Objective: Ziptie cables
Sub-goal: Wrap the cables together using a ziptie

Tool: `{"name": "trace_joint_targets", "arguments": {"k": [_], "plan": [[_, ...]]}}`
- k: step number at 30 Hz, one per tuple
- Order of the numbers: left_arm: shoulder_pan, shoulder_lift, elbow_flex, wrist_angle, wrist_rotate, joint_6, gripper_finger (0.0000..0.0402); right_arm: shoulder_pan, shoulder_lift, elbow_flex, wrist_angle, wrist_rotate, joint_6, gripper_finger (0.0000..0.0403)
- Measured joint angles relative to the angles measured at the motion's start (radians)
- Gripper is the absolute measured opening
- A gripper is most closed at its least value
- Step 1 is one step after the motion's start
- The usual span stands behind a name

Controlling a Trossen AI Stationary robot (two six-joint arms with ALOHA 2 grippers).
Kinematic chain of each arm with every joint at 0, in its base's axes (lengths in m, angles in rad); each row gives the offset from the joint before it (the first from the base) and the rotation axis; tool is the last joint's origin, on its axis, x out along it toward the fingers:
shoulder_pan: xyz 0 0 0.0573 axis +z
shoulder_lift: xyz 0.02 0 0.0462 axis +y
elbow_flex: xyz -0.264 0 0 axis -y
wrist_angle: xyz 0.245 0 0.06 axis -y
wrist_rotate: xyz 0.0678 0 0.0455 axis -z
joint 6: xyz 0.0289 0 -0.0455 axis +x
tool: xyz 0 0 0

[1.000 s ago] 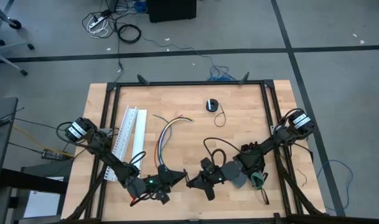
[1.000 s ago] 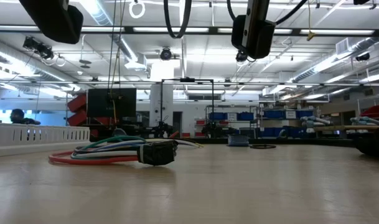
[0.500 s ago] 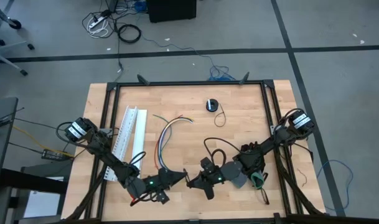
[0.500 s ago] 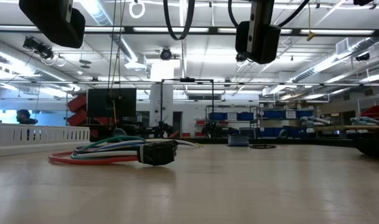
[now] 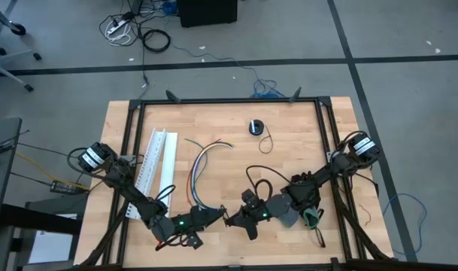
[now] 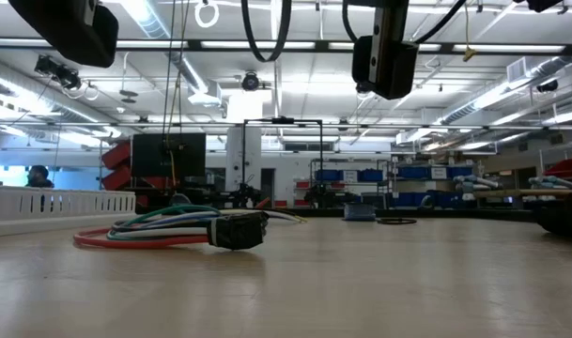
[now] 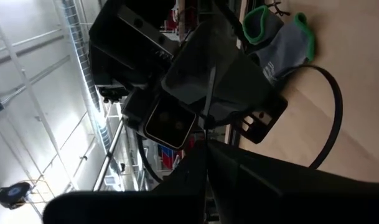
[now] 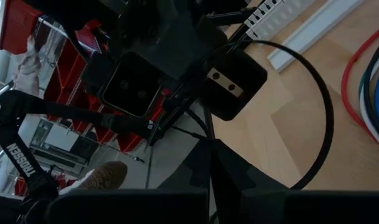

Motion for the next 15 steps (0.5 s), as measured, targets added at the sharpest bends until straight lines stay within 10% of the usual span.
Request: {"name": "trace_joint_targets", "arguments": {"k": [15], "plan": [[0.002,-0.001,0.000,-0.025,0.039,-0.152,0.0000,-0.014,0.000,0.000,-0.001,-0.026,0.009,0.0000]]}}
